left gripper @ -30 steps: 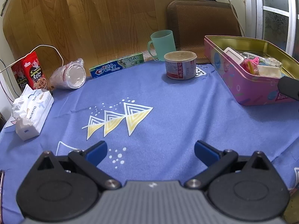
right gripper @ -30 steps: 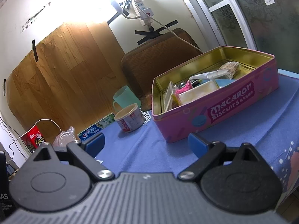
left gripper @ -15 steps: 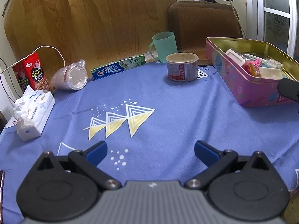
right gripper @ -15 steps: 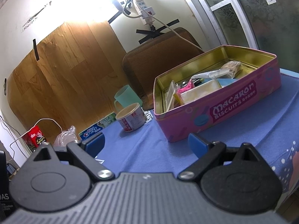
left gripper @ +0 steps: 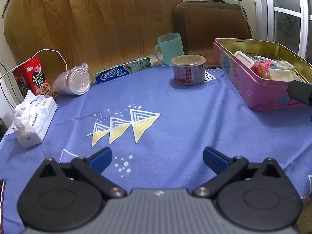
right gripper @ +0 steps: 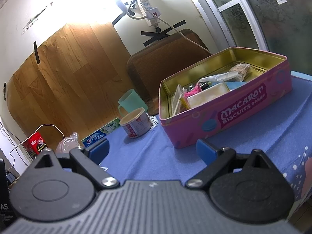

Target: Organize soft objects

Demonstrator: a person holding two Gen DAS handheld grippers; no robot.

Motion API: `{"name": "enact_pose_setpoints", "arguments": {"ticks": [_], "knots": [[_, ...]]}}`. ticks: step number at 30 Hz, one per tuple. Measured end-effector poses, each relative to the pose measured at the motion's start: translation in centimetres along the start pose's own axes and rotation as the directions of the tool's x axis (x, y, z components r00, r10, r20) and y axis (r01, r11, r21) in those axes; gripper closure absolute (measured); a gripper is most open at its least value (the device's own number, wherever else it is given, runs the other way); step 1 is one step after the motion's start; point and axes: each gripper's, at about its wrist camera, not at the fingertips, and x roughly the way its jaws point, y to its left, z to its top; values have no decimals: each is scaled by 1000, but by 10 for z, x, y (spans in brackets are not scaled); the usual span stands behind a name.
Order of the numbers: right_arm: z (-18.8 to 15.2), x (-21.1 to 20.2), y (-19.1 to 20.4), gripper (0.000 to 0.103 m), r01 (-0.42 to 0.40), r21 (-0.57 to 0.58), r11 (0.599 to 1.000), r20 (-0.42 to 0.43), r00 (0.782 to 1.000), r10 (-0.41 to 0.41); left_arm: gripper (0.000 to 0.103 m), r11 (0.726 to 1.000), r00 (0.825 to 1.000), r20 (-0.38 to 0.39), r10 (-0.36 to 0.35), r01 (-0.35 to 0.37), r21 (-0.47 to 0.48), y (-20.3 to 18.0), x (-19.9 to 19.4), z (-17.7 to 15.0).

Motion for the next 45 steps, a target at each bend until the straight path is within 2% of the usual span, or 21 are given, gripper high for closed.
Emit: {"name": "enact_pose_setpoints", "arguments": {"ticks": [45], "knots": [[-2,2,-2,5,2,5,1000,-13,1000,-2,0,1000,1000,-15,-13,13,20,-5,3,-3]]}}
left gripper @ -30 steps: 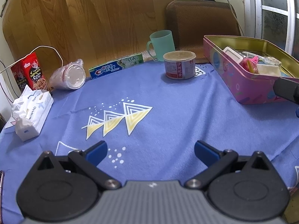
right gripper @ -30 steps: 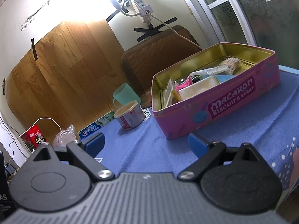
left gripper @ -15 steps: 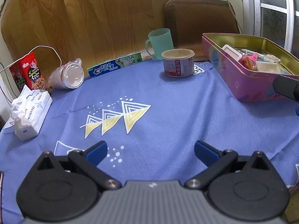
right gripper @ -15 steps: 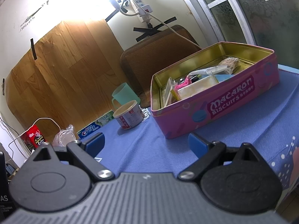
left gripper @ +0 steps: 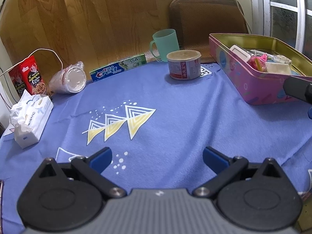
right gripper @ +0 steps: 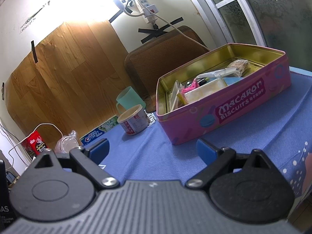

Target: Organize soft objects

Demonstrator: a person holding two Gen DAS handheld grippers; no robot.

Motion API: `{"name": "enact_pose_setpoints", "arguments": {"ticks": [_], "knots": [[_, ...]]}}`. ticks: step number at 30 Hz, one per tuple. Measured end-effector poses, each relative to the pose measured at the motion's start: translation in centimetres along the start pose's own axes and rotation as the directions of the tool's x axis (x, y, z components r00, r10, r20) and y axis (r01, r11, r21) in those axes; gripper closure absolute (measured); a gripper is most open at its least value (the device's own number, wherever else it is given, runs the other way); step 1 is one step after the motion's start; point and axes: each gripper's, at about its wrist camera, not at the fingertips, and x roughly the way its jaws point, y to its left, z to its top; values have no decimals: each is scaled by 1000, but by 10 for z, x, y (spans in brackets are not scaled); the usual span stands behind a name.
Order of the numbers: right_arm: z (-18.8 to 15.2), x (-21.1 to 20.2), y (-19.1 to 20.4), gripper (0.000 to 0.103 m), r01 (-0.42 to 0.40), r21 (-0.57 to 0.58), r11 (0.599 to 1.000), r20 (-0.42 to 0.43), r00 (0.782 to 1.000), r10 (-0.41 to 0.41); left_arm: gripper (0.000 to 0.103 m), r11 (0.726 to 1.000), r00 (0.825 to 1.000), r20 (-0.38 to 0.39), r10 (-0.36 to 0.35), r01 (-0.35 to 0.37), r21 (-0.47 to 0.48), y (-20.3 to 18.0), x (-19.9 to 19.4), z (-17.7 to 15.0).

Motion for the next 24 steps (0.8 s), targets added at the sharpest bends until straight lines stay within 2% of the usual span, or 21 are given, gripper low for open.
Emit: {"name": "enact_pose_setpoints", "arguments": {"ticks": [24], "knots": [[-2,-1,1,5,3,1,1000,5,1000,-3,0,1000,1000,3,4,-4,8,0,-2,3]]}}
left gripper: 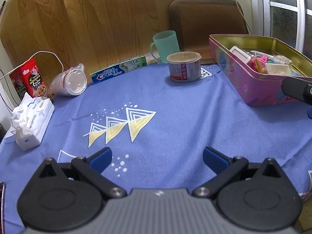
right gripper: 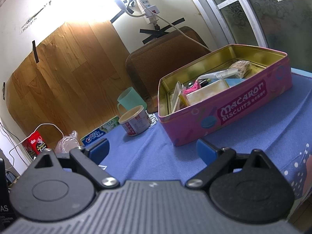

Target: Organize soft objects

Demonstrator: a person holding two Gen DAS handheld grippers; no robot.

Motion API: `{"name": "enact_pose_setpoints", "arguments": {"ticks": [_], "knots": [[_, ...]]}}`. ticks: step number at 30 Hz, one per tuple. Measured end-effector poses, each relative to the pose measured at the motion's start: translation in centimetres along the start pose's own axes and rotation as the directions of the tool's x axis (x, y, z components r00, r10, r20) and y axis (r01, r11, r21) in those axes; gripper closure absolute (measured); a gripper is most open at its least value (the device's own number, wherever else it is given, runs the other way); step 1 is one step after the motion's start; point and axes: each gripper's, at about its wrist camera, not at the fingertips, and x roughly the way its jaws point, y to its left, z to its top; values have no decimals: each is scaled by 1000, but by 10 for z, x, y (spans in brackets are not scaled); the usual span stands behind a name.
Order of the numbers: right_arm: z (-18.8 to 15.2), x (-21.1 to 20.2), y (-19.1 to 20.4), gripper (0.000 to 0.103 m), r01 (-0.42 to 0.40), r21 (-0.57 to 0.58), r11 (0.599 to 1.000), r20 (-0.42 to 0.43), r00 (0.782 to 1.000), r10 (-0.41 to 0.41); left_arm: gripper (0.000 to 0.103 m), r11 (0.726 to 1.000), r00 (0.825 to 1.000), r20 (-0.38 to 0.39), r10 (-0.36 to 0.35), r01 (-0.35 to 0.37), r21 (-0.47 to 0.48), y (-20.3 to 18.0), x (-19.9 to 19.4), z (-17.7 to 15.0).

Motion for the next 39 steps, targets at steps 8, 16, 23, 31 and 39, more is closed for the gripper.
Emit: {"name": "enact_pose_setpoints", "arguments": {"ticks": [8,16,23,31,39], "knots": [[0,0,1,5,0,1,1000,-2,1000,0,0,1000,1000,1,-6,6,7,-1,1,0],[1,0,1,5,1,1,1000,-2,1000,-1,0,1000,1000,-1,-14,14,2,-1,0,-1],[1,0,1,5,1,1,1000,-2,1000,-1,0,1000,1000,-1,-14,14,4,-1,0,-1],[1,0,1,5,0,1,1000,-3,1000,0,0,1000,1000,-3,-15,15,5,-2,1,-2],[1,0,1,5,1,2,1000,-2,1000,-1,0,1000,1000,-8,-12,12,5,-2,3,-3]]}}
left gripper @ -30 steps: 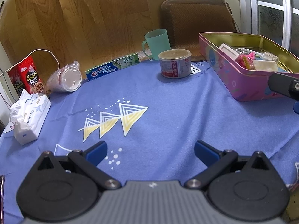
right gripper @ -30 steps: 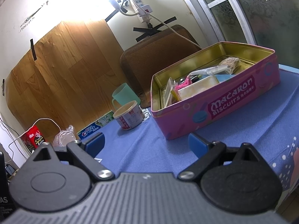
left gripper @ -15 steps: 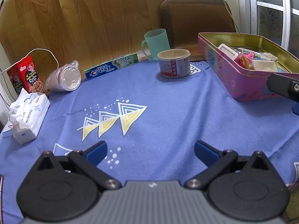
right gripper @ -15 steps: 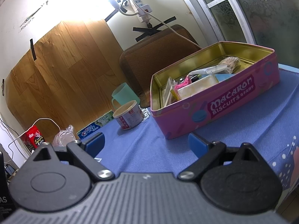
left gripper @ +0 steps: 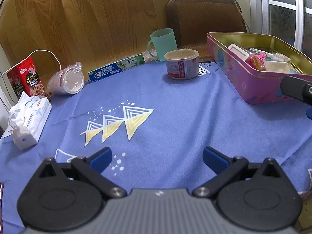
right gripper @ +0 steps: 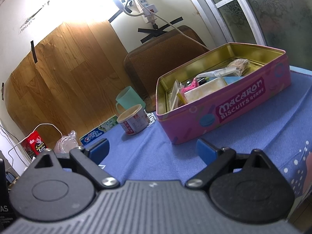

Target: Organize soft objects

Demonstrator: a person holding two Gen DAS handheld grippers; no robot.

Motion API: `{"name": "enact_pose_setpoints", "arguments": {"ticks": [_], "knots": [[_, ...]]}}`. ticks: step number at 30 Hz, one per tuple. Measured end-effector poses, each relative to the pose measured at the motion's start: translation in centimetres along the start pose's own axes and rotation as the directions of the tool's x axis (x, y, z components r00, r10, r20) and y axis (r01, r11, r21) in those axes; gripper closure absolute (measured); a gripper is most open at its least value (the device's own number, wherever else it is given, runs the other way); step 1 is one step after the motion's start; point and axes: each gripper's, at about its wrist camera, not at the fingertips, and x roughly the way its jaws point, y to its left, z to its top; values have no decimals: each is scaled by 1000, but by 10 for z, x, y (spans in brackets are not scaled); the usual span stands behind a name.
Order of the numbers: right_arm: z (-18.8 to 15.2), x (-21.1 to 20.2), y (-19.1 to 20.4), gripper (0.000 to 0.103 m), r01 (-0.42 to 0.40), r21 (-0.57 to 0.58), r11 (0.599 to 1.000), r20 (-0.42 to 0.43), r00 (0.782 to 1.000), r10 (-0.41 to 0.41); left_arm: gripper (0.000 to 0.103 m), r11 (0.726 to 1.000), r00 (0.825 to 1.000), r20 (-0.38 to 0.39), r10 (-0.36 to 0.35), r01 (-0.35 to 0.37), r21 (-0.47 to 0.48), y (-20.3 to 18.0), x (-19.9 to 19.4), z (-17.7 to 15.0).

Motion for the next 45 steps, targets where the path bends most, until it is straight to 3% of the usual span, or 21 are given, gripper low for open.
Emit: {"name": "enact_pose_setpoints", "arguments": {"ticks": [45], "knots": [[-6,1,-1,5,19,15,1000,-6,1000,-18,0,1000,999,-24,-25,25,8,-5,9,4]]}}
